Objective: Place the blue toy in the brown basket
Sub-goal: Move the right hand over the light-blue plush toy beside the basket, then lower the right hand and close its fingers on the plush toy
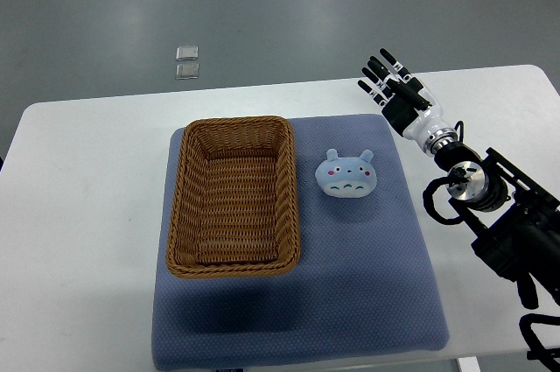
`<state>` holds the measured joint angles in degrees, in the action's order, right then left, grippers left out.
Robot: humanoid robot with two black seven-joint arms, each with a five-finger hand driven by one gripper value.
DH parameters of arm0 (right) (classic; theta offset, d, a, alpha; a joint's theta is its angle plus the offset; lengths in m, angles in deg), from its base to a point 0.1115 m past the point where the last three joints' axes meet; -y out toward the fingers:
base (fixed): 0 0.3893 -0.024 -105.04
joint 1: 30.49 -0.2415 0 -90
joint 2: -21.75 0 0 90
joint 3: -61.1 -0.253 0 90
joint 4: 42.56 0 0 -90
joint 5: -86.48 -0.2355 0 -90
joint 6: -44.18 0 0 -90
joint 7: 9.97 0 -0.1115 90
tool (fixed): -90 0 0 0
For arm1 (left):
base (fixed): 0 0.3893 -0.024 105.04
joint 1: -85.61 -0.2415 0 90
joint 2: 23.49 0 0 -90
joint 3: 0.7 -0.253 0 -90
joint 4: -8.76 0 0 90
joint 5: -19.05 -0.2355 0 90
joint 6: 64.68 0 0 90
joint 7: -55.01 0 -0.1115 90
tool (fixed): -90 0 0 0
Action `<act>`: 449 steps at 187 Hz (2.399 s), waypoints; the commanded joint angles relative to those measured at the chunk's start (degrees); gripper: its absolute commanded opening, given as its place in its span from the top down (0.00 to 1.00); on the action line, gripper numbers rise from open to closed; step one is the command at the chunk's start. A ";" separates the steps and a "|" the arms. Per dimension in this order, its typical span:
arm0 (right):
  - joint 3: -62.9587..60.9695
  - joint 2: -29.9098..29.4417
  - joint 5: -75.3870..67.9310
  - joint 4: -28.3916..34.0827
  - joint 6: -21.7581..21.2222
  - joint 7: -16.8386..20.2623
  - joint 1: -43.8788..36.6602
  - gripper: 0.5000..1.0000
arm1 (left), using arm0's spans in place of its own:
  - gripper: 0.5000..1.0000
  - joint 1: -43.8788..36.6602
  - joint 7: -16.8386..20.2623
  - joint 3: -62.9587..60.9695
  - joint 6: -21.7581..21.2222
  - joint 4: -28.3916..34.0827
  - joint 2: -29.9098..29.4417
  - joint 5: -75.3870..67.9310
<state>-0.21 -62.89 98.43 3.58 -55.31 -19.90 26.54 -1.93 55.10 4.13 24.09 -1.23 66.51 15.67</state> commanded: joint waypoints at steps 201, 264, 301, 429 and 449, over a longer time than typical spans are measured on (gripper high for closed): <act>48.29 26.36 32.52 12.13 -13.62 13.53 -35.58 0.20 | 0.00 0.09 0.00 0.09 0.18 -0.91 0.00 -0.31; 66.32 25.84 35.77 17.23 -12.83 20.13 -48.34 0.20 | 0.00 0.18 0.00 0.18 0.18 -0.82 0.00 -0.31; 66.23 23.82 35.24 17.84 -12.65 20.04 -48.25 0.20 | 0.00 0.18 0.00 0.09 0.18 -0.82 0.00 -0.31; 66.06 18.45 36.30 16.35 -8.00 19.95 -37.97 0.21 | 0.00 0.18 0.00 -0.09 0.18 -0.82 0.00 -0.22; 66.06 18.28 37.97 16.17 -8.00 19.86 -37.26 0.26 | 0.00 0.09 0.00 -0.17 0.18 -0.82 0.00 -0.22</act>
<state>65.85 -44.38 135.07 19.89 -63.35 0.05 -11.49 -1.75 55.10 4.05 24.26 -2.05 66.51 15.41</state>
